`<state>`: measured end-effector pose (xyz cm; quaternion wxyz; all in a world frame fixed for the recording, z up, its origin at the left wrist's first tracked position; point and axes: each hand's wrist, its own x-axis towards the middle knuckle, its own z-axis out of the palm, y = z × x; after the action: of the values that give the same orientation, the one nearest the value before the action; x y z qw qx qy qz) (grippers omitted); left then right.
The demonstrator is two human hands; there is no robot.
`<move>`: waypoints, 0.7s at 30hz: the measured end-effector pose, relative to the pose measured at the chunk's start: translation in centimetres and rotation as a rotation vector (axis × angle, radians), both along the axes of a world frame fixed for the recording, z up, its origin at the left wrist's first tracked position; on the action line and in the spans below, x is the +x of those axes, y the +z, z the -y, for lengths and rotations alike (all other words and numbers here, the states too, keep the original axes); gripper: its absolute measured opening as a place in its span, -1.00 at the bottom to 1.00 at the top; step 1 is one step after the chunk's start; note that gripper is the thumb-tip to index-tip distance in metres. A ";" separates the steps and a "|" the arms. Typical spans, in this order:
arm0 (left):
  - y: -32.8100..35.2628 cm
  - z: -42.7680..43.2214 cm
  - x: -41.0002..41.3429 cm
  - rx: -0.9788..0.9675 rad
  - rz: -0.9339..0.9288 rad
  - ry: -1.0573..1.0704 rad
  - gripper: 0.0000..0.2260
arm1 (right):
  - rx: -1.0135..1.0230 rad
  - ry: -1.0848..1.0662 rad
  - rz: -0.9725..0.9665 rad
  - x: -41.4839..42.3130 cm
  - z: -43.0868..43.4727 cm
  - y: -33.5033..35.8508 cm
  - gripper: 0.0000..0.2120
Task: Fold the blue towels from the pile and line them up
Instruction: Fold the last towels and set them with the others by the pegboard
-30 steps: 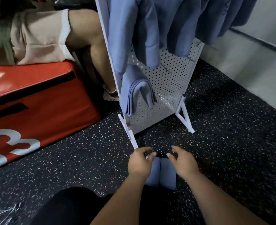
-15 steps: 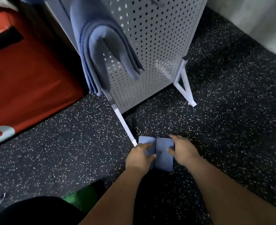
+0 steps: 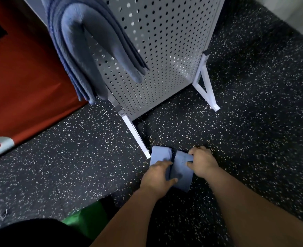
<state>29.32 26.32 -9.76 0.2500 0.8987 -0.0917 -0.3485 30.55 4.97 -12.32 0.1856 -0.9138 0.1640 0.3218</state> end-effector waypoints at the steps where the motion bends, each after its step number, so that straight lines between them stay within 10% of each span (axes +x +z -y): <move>1: 0.1 0.1 -0.1 0.005 -0.001 -0.011 -0.33 | 0.037 -0.024 -0.006 -0.1 0.0 0.3 -0.62; 21: 14.4 0.9 1.5 -0.316 0.345 0.266 -0.30 | 0.750 -0.462 0.530 0.4 -3.9 17.9 -0.67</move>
<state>30.83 25.39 4.63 0.4116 0.8987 -0.0672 -0.1358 30.98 8.85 5.55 0.6022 -0.7744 0.1821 0.0665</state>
